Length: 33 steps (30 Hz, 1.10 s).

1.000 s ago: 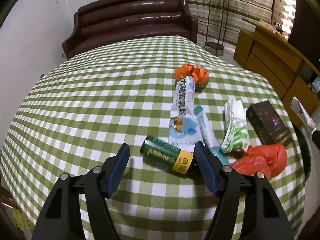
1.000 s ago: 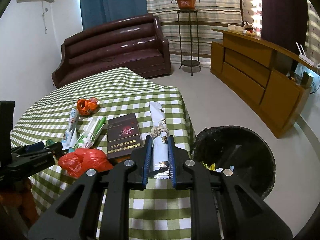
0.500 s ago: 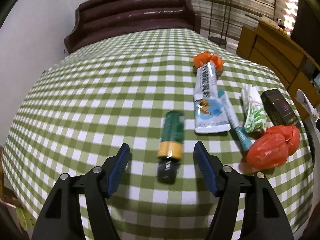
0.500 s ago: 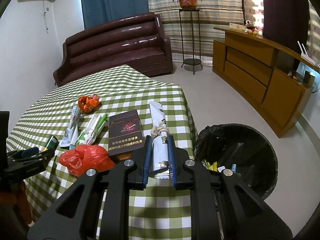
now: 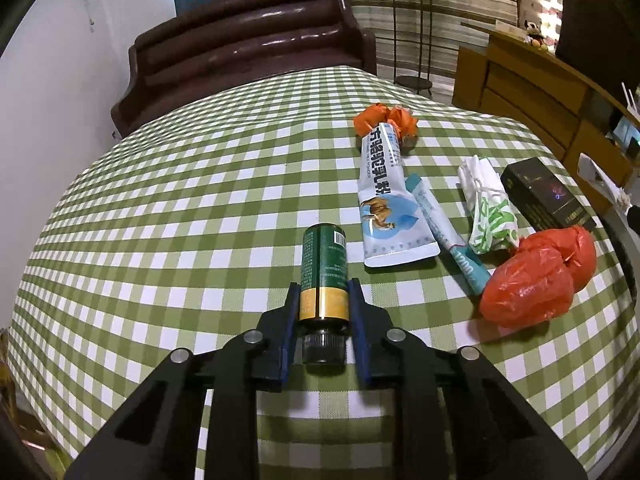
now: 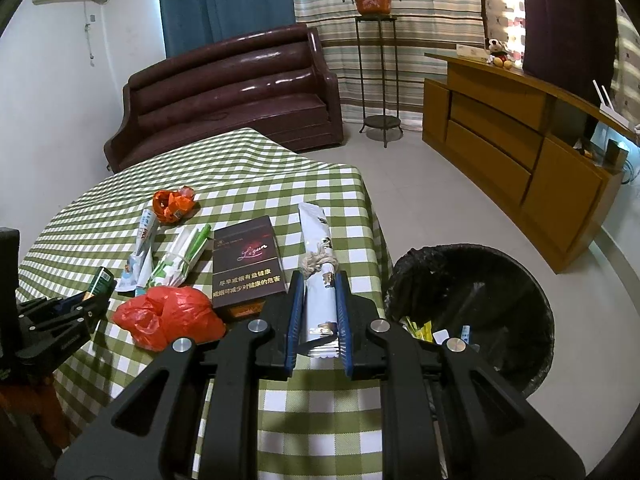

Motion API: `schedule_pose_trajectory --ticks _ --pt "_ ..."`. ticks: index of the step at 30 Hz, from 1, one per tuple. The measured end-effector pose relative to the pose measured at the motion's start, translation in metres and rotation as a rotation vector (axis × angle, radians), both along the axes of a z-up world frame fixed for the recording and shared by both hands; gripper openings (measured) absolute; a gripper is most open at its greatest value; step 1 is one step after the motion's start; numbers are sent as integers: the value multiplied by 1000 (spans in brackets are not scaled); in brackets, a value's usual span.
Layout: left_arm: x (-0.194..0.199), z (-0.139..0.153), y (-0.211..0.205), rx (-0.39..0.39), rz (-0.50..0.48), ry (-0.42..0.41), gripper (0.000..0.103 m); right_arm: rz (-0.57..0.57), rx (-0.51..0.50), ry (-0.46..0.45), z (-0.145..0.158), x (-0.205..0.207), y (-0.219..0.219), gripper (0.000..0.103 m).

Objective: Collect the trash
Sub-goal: 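Lower the left tool onto the green can and grasp it, then carry the green can and white paper bundle over the black bin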

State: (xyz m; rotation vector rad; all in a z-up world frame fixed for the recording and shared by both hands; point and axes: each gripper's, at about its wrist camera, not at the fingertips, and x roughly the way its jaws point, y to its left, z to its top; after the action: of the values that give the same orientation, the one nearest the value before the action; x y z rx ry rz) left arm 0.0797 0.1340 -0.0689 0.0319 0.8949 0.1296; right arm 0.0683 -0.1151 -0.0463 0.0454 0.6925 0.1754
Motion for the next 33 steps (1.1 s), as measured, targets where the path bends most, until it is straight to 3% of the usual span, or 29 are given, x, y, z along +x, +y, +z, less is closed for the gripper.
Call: schedule_pose_trajectory --ticks 13,23,33 --pt "-19 34 -16 -44 -49 -104 25 -24 -11 -28 10 -15 -7 16" --pt "-17 57 -78 -96 -198 -169 25 -115 -35 -65 23 -26 -41 16" --pt "-8 62 -148 -120 -332 -201 25 -243 -61 -79 25 -31 -92 16"
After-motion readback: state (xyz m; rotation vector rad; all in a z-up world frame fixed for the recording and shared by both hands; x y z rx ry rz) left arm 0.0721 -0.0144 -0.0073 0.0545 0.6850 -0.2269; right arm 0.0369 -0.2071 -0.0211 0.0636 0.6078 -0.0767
